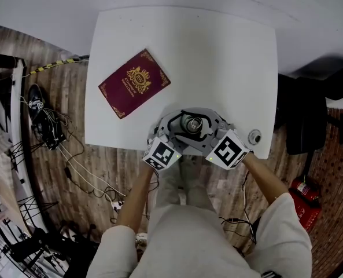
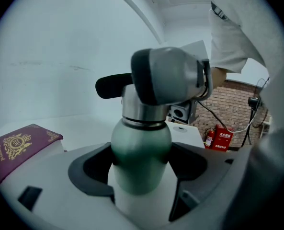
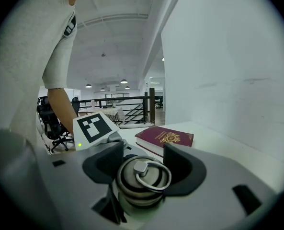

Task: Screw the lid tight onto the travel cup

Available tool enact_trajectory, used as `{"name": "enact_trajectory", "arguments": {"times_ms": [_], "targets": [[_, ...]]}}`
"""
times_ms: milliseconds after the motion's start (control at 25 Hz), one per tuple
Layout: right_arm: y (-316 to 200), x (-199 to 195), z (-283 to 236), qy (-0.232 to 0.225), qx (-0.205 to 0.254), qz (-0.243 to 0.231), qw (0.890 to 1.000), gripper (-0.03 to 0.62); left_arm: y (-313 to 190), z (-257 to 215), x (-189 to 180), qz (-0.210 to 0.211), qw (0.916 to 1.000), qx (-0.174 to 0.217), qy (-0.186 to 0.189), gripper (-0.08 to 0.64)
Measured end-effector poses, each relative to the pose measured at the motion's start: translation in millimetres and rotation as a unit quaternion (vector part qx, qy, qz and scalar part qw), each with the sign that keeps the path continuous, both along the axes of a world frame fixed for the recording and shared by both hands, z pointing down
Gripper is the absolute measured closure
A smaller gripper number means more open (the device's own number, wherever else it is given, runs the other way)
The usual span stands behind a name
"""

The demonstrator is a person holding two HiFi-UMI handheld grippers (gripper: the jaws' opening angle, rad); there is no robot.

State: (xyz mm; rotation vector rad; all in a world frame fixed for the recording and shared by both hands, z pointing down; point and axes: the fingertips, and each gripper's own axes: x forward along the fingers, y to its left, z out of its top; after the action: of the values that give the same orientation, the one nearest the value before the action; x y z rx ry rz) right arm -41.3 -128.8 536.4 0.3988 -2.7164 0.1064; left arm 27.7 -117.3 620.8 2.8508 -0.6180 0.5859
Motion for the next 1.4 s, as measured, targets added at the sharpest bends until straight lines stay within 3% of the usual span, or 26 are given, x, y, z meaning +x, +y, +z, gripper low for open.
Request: {"name": "enact_trajectory", "arguments": {"times_ms": [520,880,1120,1200,1280,1360,1400], "targets": [[-12.1,9.3,-1.7,-0.013,0.03,0.16,0.987,0.336,-1.1,-3.5,0.6,-0.006,1.0,0.004,0.005,0.209],[-23.8,20.1,-3.1,-0.021,0.038,0.298,0.954,0.337,-1.2,-3.2,0.1,-0.012,0.9999,0.001,0.003,0.209],[-25.9,24.1,-2.9,-0.018,0.042,0.351,0.935,0.336,-0.7,-3.5,1.2,-0.015,0.9999,0.003,0.007,0.209],[-25.8,23.6,-4.2,-0.026,0.045,0.35,0.935,0.334,-0.3,-3.4,1.3,-0.014,0.9999,0.003,0.006,0.209],[-25.2,21.0,-7.1,-0.045,0.043,0.328,0.943,0.33,-0.6,-4.0,1.5,-0.011,0.9999,0.003,0.005,0.209],[-23.3,16.5,-12.5,-0.071,0.027,0.292,0.953,0.246,-0.6,-4.1,1.3,-0.009,0.9999,0.003,0.006,0.209],[-21.8,14.8,-14.5,-0.078,0.021,0.269,0.96,0.244,-0.7,-3.7,1.2,-0.008,0.9999,0.003,0.006,0.209]]}}
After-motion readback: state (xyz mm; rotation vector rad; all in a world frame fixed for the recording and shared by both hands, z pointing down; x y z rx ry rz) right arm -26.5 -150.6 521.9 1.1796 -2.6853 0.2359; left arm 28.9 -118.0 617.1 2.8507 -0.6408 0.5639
